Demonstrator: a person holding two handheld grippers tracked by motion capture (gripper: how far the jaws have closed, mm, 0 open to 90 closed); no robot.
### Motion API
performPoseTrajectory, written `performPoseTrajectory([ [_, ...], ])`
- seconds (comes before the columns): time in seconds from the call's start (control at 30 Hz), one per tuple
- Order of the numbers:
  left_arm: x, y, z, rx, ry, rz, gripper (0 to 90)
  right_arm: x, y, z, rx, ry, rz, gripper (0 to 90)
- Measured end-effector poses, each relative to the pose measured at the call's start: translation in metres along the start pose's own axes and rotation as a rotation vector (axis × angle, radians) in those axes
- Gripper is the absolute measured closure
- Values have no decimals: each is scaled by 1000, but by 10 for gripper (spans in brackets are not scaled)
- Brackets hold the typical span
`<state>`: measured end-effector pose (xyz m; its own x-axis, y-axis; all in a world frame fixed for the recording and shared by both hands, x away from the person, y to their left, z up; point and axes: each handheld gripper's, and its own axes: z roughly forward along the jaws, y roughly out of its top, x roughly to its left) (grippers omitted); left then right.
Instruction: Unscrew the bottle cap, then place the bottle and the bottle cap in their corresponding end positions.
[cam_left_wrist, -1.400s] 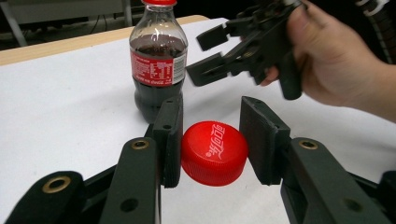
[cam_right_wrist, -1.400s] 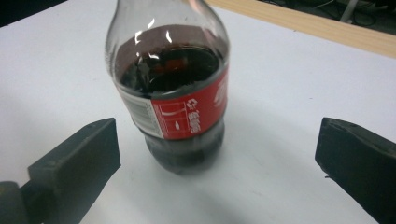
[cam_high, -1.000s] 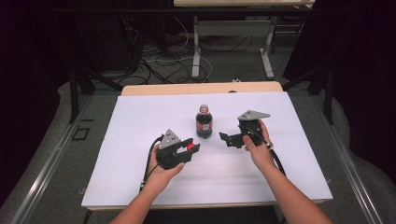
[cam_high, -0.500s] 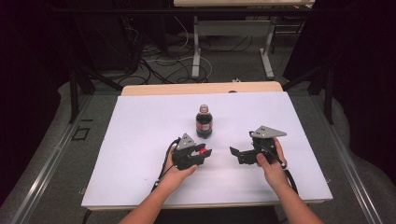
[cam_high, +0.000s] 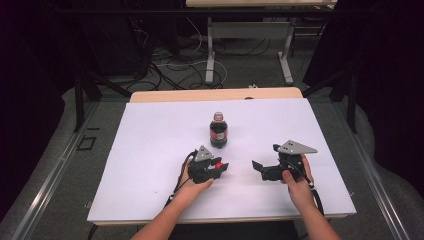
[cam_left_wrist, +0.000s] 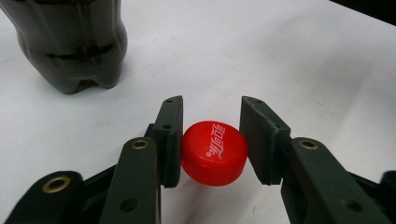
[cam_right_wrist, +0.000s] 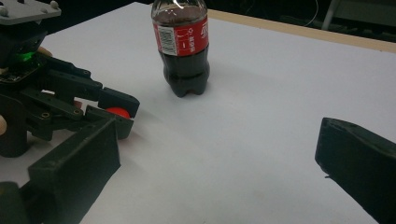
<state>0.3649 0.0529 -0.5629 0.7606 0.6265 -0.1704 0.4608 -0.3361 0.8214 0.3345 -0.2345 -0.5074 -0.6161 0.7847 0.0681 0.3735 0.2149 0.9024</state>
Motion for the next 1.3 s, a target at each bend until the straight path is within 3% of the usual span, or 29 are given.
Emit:
performPoseTrajectory([
  [0.17, -1, 1, 2, 13, 2, 10, 601, -2, 1, 1, -5, 3, 23, 0],
  [0.27, -1, 1, 3, 19, 14, 22, 552, -3, 1, 1, -10, 5, 23, 0],
  [0.67, 2, 2, 2, 26, 32, -4, 470, -6, -2, -1, -11, 6, 35, 0],
  [0.97, 9, 8, -22, -10, 68, -5, 335, -10, -4, -2, -9, -2, 27, 0],
  [1.03, 13, 9, -29, -16, 65, -23, 311, -10, -4, -2, -1, -4, 38, 0],
  [1.23, 26, 10, -52, -59, 69, -8, 304, -11, -5, -3, 4, -13, 54, 0],
  [1.3, 30, 9, -60, -75, 91, 1, 304, -12, -5, -3, -1, -5, 58, 0],
])
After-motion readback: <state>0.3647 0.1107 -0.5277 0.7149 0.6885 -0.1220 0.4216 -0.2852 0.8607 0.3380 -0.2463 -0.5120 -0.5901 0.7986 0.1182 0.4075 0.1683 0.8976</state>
